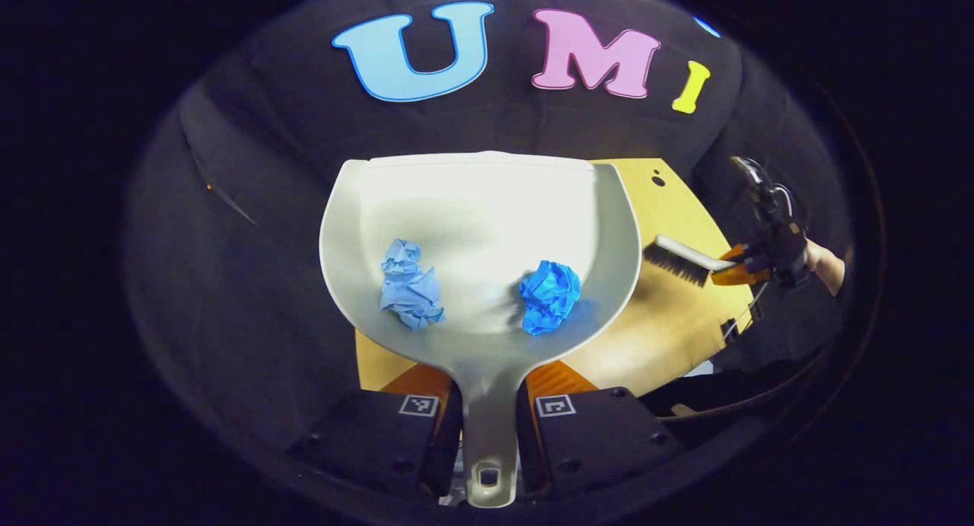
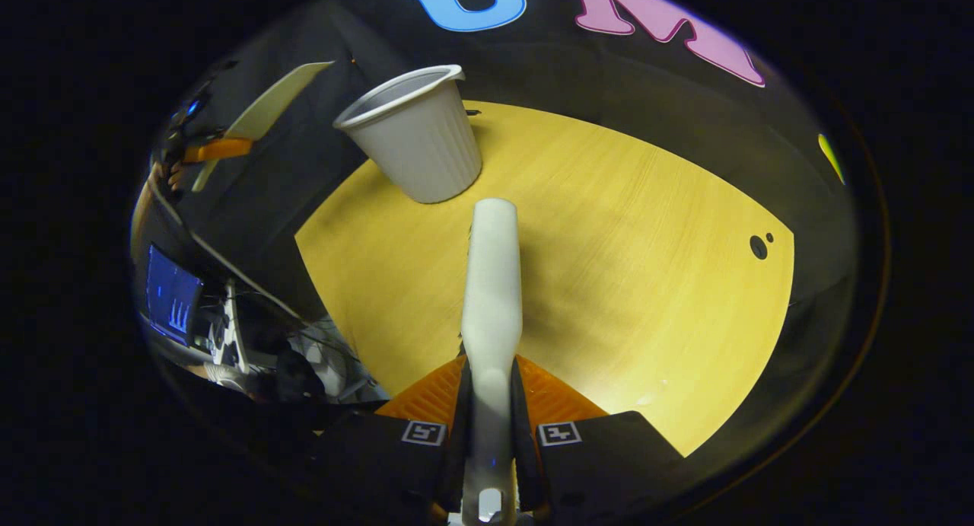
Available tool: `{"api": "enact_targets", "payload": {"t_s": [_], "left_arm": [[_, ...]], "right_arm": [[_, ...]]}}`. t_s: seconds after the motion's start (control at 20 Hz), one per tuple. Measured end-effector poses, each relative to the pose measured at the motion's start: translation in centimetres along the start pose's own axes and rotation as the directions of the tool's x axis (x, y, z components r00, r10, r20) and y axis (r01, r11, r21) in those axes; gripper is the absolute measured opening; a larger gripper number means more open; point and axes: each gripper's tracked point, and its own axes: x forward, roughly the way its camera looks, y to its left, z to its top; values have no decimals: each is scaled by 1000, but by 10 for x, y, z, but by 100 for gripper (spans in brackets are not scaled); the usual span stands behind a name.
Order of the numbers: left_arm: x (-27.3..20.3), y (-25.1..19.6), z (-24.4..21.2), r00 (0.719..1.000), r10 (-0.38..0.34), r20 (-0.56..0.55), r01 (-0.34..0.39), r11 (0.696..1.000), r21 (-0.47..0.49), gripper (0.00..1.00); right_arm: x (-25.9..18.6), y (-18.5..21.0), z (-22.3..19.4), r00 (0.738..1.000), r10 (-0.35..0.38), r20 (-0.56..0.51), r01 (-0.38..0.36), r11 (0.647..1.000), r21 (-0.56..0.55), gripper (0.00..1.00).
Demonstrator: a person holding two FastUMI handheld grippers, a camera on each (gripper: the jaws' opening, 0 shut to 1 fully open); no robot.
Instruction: Pick up the small broom and dustpan from the desktop, sweep the trash into the dustpan with the broom, and then empty the trash into the garbage bin.
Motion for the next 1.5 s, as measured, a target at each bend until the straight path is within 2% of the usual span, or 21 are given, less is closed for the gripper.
{"api": "enact_targets", "payload": {"t_s": [0.05, 0.15, 0.2, 0.3, 0.4, 0.45, 0.5, 0.55, 0.75, 0.85, 0.9, 0.95, 1.0, 1.05, 1.1, 1.15, 1.25, 1.3, 1.35, 1.45, 1.5], "left_arm": [[16, 2, 15, 998, 38, -40, -37, 999, 32, 30], [43, 26, 44, 987, 110, -121, -96, 988, 117, 30], [53, 39, 57, 977, 140, -158, -115, 980, 160, 31], [57, 61, 71, 955, 207, -211, -152, 957, 248, 30], [46, 56, 80, 930, 259, -260, -162, 926, 341, 30], [43, 55, 86, 917, 279, -286, -155, 908, 389, 30], [39, 58, 92, 900, 305, -311, -150, 887, 437, 30], [36, 61, 97, 879, 342, -333, -152, 861, 485, 30], [26, 67, 122, 807, 494, -324, -203, 747, 633, 30], [21, 62, 127, 788, 519, -332, -192, 718, 669, 30], [22, 64, 128, 786, 523, -330, -186, 709, 680, 30], [23, 65, 128, 790, 523, -320, -188, 703, 686, 31], [24, 67, 128, 796, 520, -310, -194, 704, 683, 30], [24, 67, 126, 803, 515, -301, -205, 712, 671, 30], [24, 67, 124, 809, 509, -293, -221, 726, 651, 30], [28, 64, 124, 834, 485, -263, -240, 748, 618, 30], [39, 58, 127, 896, 407, -179, -272, 821, 502, 30], [42, 55, 130, 915, 379, -137, -285, 850, 442, 30], [47, 48, 134, 929, 359, -92, -298, 870, 393, 29], [56, 27, 143, 953, 304, -1, -285, 896, 339, 30], [62, 14, 145, 966, 254, 55, -258, 911, 322, 30]], "right_arm": [[4, -2, -1, 1000, 12, 5, -12, 1000, 9, 34], [4, 0, -2, 1000, 14, 19, -15, 999, 40, 26], [3, 2, -1, 999, 21, 26, -22, 998, 55, 30], [2, 2, -1, 999, 39, 30, -41, 996, 79, 30], [3, 1, 0, 998, 46, 41, -50, 994, 96, 32], [2, 1, -1, 998, 48, 42, -53, 993, 104, 34], [2, 1, 1, 998, 47, 51, -53, 992, 117, 26], [1, 1, 3, 997, 47, 63, -54, 991, 126, 26], [2, -8, 8, 996, 56, 71, -65, 988, 143, 24], [9, -13, 7, 997, 52, 57, -60, 989, 136, 24], [11, -14, 8, 997, 50, 52, -57, 989, 137, 30], [12, -14, 7, 997, 50, 52, -57, 988, 143, 30], [13, -15, 9, 997, 51, 54, -58, 987, 148, 31], [13, -17, 11, 997, 50, 55, -58, 986, 155, 28], [13, -19, 10, 997, 47, 56, -56, 985, 163, 29], [13, -22, 10, 998, 37, 60, -47, 984, 173, 29], [15, -26, 9, 997, 14, 82, -31, 978, 208, 30], [16, -28, 8, 996, 7, 89, -27, 974, 225, 25], [20, -27, 4, 997, 8, 83, -27, 973, 230, 30], [27, -32, -1, 999, -10, 52, -2, 973, 231, 30], [29, -35, -1, 998, -23, 51, 10, 973, 231, 30]]}}
